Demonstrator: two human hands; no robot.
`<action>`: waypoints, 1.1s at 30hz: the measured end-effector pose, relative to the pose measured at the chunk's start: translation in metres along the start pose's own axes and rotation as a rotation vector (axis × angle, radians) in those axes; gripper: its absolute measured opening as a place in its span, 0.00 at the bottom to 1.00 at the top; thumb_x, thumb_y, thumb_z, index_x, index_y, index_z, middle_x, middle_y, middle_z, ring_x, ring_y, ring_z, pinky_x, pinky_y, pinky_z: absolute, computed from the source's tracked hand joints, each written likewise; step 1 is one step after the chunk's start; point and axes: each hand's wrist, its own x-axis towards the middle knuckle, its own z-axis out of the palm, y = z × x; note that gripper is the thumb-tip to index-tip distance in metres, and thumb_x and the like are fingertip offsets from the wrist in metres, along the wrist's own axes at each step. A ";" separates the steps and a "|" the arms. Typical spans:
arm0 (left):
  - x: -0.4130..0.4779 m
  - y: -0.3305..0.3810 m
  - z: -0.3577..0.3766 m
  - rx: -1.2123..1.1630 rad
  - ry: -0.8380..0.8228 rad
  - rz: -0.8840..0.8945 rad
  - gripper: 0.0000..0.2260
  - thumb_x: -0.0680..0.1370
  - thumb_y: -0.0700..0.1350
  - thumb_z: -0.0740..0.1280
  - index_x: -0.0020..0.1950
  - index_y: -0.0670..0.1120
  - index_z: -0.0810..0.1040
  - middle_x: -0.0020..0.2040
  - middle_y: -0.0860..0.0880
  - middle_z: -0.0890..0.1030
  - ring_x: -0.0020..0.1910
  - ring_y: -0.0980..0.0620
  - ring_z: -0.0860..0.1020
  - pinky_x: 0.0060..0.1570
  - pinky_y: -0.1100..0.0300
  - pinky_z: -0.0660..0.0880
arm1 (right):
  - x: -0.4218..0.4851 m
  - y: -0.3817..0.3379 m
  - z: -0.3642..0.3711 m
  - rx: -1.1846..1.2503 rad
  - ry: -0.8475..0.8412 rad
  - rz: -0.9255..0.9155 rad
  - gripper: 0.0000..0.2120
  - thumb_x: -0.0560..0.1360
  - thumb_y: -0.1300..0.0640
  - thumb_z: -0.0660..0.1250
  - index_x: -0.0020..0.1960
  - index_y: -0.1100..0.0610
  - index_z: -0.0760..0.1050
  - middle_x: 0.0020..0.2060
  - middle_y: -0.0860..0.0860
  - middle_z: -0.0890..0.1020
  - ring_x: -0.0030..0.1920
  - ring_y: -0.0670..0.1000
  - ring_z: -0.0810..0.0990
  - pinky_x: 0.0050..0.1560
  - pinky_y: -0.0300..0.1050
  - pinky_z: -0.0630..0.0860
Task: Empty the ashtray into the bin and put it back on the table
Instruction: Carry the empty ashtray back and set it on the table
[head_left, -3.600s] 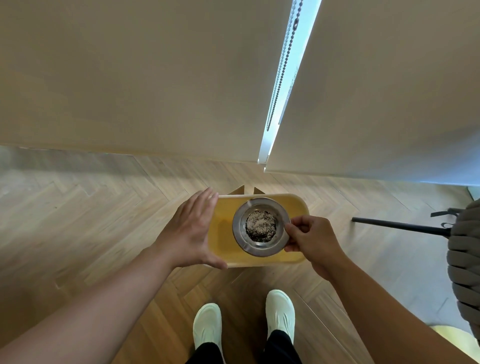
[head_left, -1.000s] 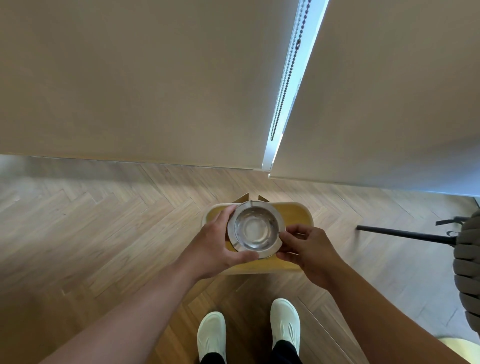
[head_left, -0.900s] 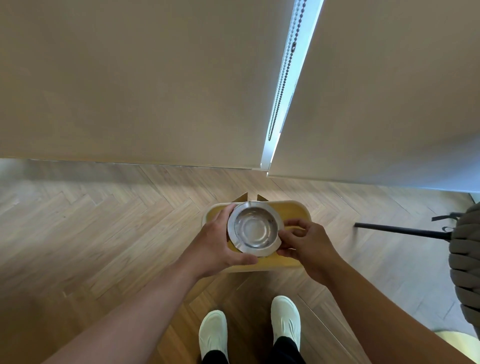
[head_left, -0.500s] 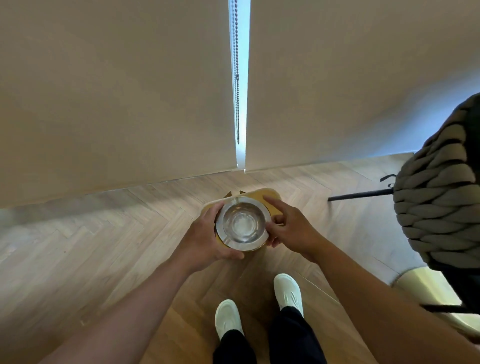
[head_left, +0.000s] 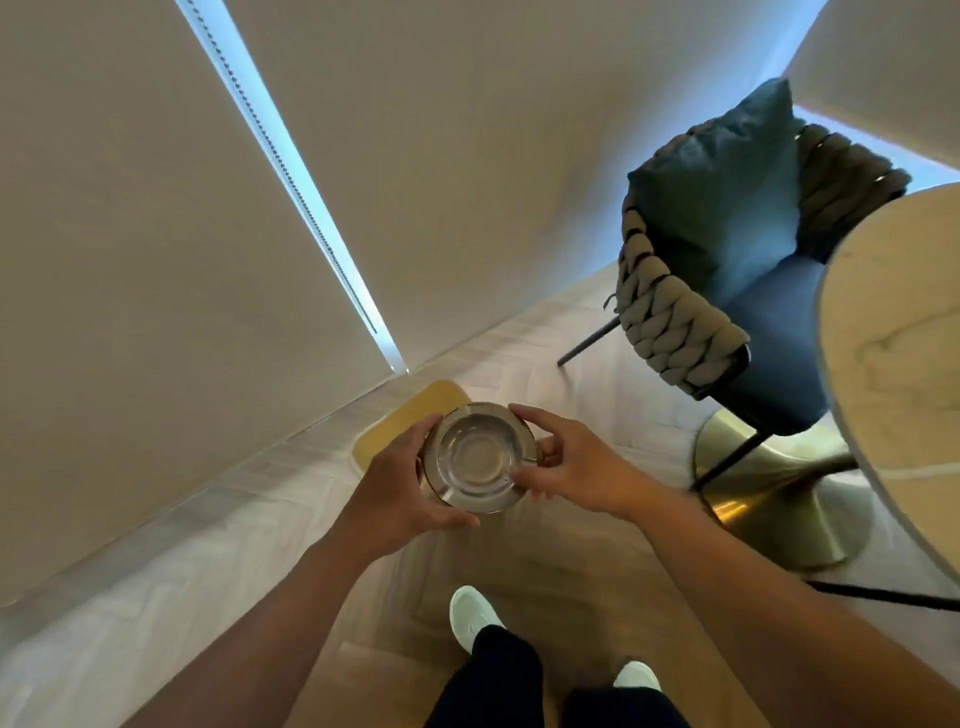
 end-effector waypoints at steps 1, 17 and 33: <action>-0.002 0.011 0.004 0.008 -0.020 0.022 0.50 0.54 0.60 0.83 0.72 0.56 0.66 0.59 0.68 0.73 0.58 0.65 0.74 0.54 0.68 0.75 | -0.016 -0.002 -0.006 0.003 0.019 -0.003 0.39 0.70 0.54 0.76 0.76 0.48 0.60 0.38 0.56 0.85 0.36 0.49 0.83 0.43 0.45 0.80; -0.054 0.170 0.159 0.168 -0.313 0.317 0.49 0.55 0.64 0.81 0.71 0.61 0.62 0.57 0.72 0.71 0.58 0.74 0.71 0.54 0.81 0.67 | -0.286 0.061 -0.058 0.035 0.403 0.051 0.53 0.61 0.53 0.82 0.77 0.42 0.55 0.44 0.50 0.86 0.47 0.47 0.85 0.55 0.48 0.81; -0.112 0.286 0.332 0.155 -0.572 0.543 0.46 0.60 0.53 0.84 0.72 0.50 0.66 0.66 0.53 0.76 0.63 0.58 0.74 0.65 0.58 0.74 | -0.494 0.144 -0.089 0.035 0.731 0.061 0.48 0.61 0.53 0.82 0.69 0.33 0.58 0.43 0.29 0.79 0.50 0.28 0.77 0.46 0.22 0.71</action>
